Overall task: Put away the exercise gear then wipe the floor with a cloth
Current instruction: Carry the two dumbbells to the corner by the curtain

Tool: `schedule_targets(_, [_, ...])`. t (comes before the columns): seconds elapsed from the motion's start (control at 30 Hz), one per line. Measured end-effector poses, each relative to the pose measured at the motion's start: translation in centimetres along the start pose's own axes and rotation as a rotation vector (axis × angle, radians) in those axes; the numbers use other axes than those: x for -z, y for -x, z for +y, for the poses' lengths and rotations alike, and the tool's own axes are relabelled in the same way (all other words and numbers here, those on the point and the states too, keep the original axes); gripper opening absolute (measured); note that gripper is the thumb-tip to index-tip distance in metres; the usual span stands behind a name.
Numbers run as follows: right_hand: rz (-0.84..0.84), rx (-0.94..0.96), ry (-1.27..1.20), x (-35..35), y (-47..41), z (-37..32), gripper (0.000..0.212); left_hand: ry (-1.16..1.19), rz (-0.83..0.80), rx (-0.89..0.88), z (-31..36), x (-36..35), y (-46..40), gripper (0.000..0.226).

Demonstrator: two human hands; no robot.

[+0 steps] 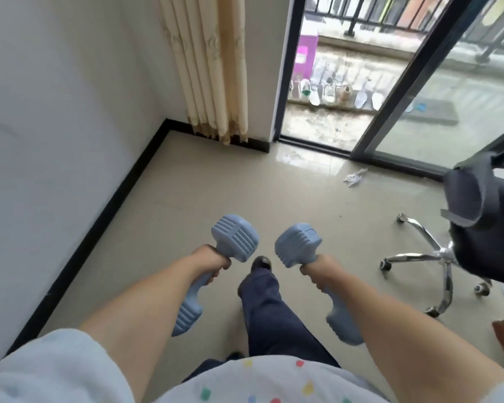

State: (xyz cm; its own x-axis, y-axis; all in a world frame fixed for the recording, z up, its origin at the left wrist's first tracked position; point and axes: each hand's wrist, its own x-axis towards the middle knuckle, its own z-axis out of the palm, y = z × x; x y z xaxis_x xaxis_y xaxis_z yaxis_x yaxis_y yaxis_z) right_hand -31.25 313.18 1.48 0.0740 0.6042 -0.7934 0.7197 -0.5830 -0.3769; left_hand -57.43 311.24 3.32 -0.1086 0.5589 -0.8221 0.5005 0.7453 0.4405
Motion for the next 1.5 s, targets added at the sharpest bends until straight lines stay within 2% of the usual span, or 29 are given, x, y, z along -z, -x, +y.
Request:
schedule_targets(0.2, [0.033,0.019,0.009,7.4,-11.6,-11.7,0.008,0.032,0.054,0.055,9.0,8.5,-10.6,0.002])
schedule_targets(0.4, [0.033,-0.01,-0.034,13.3,-18.8,-22.9,0.012,0.103,0.054,0.086,17.9,17.0,-17.6,0.001])
schedule_targets(0.7, [0.062,-0.079,-0.185,17.9,-31.7,-37.9,0.008,0.063,-0.034,0.079,30.2,27.5,-33.4,0.003])
schedule_targets(0.87, [0.069,-0.166,-0.294,19.4,-40.7,-43.9,0.01,-0.003,-0.122,0.108,36.1,31.1,-43.9,0.005])
schedule_targets(1.0, [0.039,-0.239,-0.341,17.4,-50.7,-45.4,0.014,-0.054,-0.104,0.173,38.1,30.1,-54.6,0.005])
schedule_targets(1.13, [0.008,-0.257,-0.425,12.6,-62.9,-43.6,0.018,-0.008,-0.107,0.247,37.7,26.1,-67.3,0.007])
schedule_targets(1.33, [0.004,-0.329,-0.595,5.3,-79.6,-38.7,0.021,0.095,-0.077,0.257,33.8,18.7,-85.3,0.007])
schedule_targets(1.5, [0.111,-0.291,-0.711,0.1,-91.0,-35.7,0.019,0.198,-0.013,0.212,29.8,12.9,-96.5,0.008])
